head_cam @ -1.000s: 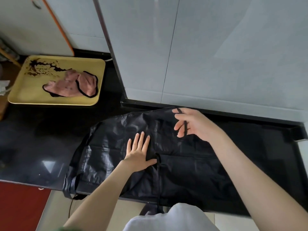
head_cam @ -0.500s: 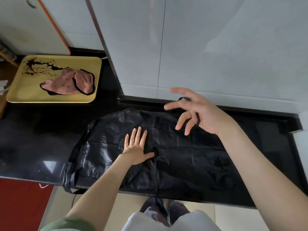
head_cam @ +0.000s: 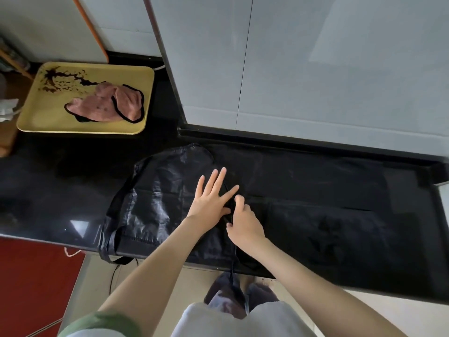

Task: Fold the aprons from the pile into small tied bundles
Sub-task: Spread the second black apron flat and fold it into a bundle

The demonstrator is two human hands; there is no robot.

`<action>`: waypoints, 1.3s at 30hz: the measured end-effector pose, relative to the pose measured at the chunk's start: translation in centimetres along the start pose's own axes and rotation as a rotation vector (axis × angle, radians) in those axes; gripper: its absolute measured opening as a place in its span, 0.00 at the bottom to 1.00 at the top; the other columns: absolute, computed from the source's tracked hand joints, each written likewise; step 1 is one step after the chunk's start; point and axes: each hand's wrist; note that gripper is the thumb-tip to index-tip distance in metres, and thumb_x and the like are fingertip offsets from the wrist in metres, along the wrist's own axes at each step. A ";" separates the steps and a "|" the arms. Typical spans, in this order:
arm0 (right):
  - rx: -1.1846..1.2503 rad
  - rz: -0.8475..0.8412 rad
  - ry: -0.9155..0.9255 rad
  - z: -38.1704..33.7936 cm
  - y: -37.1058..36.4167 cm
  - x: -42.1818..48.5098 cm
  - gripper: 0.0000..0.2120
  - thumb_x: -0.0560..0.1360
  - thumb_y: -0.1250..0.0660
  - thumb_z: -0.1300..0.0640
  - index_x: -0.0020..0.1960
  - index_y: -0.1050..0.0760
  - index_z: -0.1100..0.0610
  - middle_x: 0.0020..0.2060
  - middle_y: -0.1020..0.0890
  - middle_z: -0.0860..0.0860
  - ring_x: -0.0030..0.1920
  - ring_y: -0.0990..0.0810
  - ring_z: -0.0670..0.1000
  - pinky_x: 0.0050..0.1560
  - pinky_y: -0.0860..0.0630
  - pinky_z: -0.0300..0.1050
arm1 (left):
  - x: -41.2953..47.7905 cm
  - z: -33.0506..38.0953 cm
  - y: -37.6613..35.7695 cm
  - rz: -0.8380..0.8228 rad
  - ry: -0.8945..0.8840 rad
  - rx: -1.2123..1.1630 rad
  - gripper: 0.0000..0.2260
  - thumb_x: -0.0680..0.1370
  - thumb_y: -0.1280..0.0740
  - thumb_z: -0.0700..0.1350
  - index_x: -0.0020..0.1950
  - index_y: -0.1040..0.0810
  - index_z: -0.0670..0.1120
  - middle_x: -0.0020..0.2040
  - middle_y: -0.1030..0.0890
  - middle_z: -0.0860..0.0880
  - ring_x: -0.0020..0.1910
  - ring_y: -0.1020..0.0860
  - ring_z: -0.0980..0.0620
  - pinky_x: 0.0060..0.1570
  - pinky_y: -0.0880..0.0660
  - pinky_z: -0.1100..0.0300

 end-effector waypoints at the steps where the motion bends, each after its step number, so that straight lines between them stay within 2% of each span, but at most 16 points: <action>1: 0.010 0.012 -0.003 0.0 -0.3 -0.1 0.35 0.77 0.34 0.58 0.75 0.53 0.54 0.64 0.28 0.57 0.58 0.24 0.54 0.55 0.22 0.48 | 0.0 0.0 -0.1 -0.020 -0.010 0.021 0.28 0.81 0.41 0.54 0.78 0.50 0.57 0.75 0.68 0.44 0.74 0.68 0.44 0.68 0.69 0.44; 6: -0.049 0.039 -0.075 0.8 -0.3 -0.3 0.40 0.74 0.31 0.64 0.76 0.53 0.53 0.65 0.29 0.57 0.61 0.27 0.55 0.58 0.24 0.48 | 0.1 0.1 -0.4 -0.138 0.016 0.112 0.27 0.82 0.48 0.58 0.78 0.56 0.58 0.78 0.63 0.46 0.77 0.64 0.45 0.70 0.67 0.41; 9: -0.154 0.098 -0.137 2.8 1.6 -0.2 0.37 0.72 0.31 0.65 0.73 0.49 0.54 0.64 0.30 0.57 0.62 0.28 0.57 0.58 0.26 0.48 | 0.1 0.2 -0.5 -0.158 0.021 0.126 0.27 0.82 0.49 0.58 0.78 0.58 0.57 0.78 0.63 0.46 0.77 0.64 0.45 0.70 0.68 0.40; 12: -0.137 0.150 -0.230 5.6 4.9 0.1 0.35 0.73 0.33 0.66 0.72 0.48 0.54 0.63 0.32 0.57 0.59 0.27 0.57 0.52 0.24 0.50 | 0.1 0.2 -0.3 -0.172 0.022 0.128 0.27 0.82 0.49 0.58 0.78 0.57 0.56 0.78 0.63 0.46 0.77 0.64 0.45 0.70 0.66 0.40; 15: -0.032 0.260 -0.289 8.7 8.4 0.1 0.33 0.75 0.35 0.67 0.72 0.49 0.54 0.62 0.32 0.58 0.44 0.23 0.56 0.38 0.25 0.49 | -0.1 0.0 -0.5 -0.198 0.035 0.086 0.28 0.82 0.48 0.57 0.79 0.55 0.54 0.79 0.60 0.46 0.77 0.62 0.47 0.72 0.64 0.41; 17: 0.032 0.353 -0.326 11.3 10.7 -0.1 0.32 0.76 0.36 0.66 0.73 0.49 0.54 0.59 0.29 0.57 0.39 0.24 0.53 0.33 0.30 0.46 | 0.0 0.0 -0.5 -0.206 0.037 0.042 0.28 0.82 0.47 0.57 0.79 0.54 0.54 0.79 0.59 0.47 0.78 0.60 0.47 0.73 0.62 0.42; 19: 0.038 0.413 -0.376 13.3 12.6 -0.3 0.30 0.76 0.35 0.65 0.73 0.45 0.57 0.54 0.25 0.57 0.42 0.23 0.55 0.39 0.26 0.50 | 0.1 -0.1 -0.4 -0.196 0.028 0.010 0.29 0.82 0.46 0.58 0.79 0.54 0.53 0.79 0.58 0.47 0.78 0.59 0.47 0.74 0.61 0.44; 20: -0.023 0.410 -0.403 14.0 13.3 -0.3 0.29 0.75 0.34 0.63 0.72 0.43 0.58 0.53 0.24 0.57 0.47 0.22 0.57 0.47 0.26 0.53 | 0.1 -0.1 -0.4 -0.182 0.022 0.003 0.29 0.82 0.46 0.58 0.79 0.54 0.53 0.79 0.58 0.48 0.78 0.58 0.48 0.74 0.61 0.44; 23: -0.351 0.265 -0.434 14.0 14.0 0.0 0.37 0.73 0.31 0.55 0.75 0.47 0.55 0.67 0.30 0.56 0.67 0.33 0.58 0.67 0.40 0.58 | -0.2 -0.2 -0.4 -0.088 0.046 -0.084 0.30 0.81 0.46 0.59 0.79 0.53 0.50 0.79 0.54 0.48 0.78 0.54 0.50 0.75 0.58 0.48; 25: -0.422 0.159 -0.322 12.5 13.3 0.4 0.42 0.72 0.31 0.54 0.77 0.53 0.51 0.75 0.43 0.56 0.73 0.43 0.58 0.73 0.51 0.59 | -0.6 -0.5 -0.1 -0.001 0.123 -0.198 0.29 0.82 0.46 0.58 0.79 0.50 0.48 0.79 0.50 0.49 0.78 0.49 0.50 0.75 0.54 0.50; 27: -0.415 0.114 -0.135 9.9 12.0 1.2 0.40 0.73 0.33 0.54 0.78 0.53 0.49 0.77 0.48 0.54 0.75 0.48 0.57 0.74 0.56 0.59 | -1.5 -1.7 0.2 0.104 0.255 -0.294 0.26 0.83 0.45 0.53 0.78 0.46 0.47 0.78 0.45 0.47 0.76 0.42 0.47 0.73 0.46 0.50; 31: -0.312 0.065 0.213 2.7 8.1 2.8 0.31 0.78 0.39 0.54 0.77 0.47 0.51 0.76 0.45 0.51 0.75 0.47 0.54 0.74 0.51 0.54 | -5.1 -6.5 0.4 0.230 0.684 -0.359 0.26 0.81 0.40 0.44 0.77 0.43 0.42 0.73 0.37 0.42 0.69 0.36 0.41 0.65 0.35 0.48; 33: -0.291 0.006 0.337 -0.5 5.9 3.3 0.27 0.80 0.41 0.54 0.77 0.45 0.51 0.75 0.43 0.50 0.75 0.46 0.53 0.73 0.49 0.53 | -7.7 -9.4 0.2 0.214 0.944 -0.382 0.28 0.78 0.37 0.42 0.75 0.43 0.40 0.70 0.37 0.38 0.66 0.36 0.37 0.63 0.36 0.44; 35: -0.306 -0.045 0.427 -3.5 3.6 3.8 0.25 0.81 0.42 0.54 0.76 0.44 0.52 0.74 0.42 0.49 0.74 0.44 0.52 0.72 0.47 0.51 | -10.6 -12.1 -0.4 0.145 1.146 -0.402 0.27 0.77 0.35 0.46 0.73 0.41 0.39 0.68 0.36 0.37 0.66 0.37 0.36 0.63 0.36 0.43; 37: -0.319 -0.073 0.475 -5.4 1.9 3.8 0.25 0.81 0.43 0.54 0.76 0.43 0.52 0.73 0.40 0.49 0.73 0.43 0.52 0.71 0.46 0.51 | -12.4 -13.7 -1.0 0.069 1.182 -0.410 0.27 0.77 0.35 0.54 0.68 0.37 0.39 0.65 0.33 0.37 0.65 0.35 0.36 0.62 0.35 0.43; 39: -0.325 -0.109 0.519 -7.2 0.4 3.9 0.24 0.81 0.43 0.55 0.76 0.43 0.53 0.73 0.39 0.49 0.72 0.42 0.53 0.71 0.45 0.51 | -13.5 -15.2 -1.5 0.076 1.159 -0.453 0.24 0.77 0.34 0.56 0.64 0.33 0.40 0.61 0.29 0.39 0.62 0.32 0.37 0.60 0.34 0.44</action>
Point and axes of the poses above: each hand's wrist, its own x-axis towards the middle knuckle, its own y-axis out of the back of the hand, z = x × y
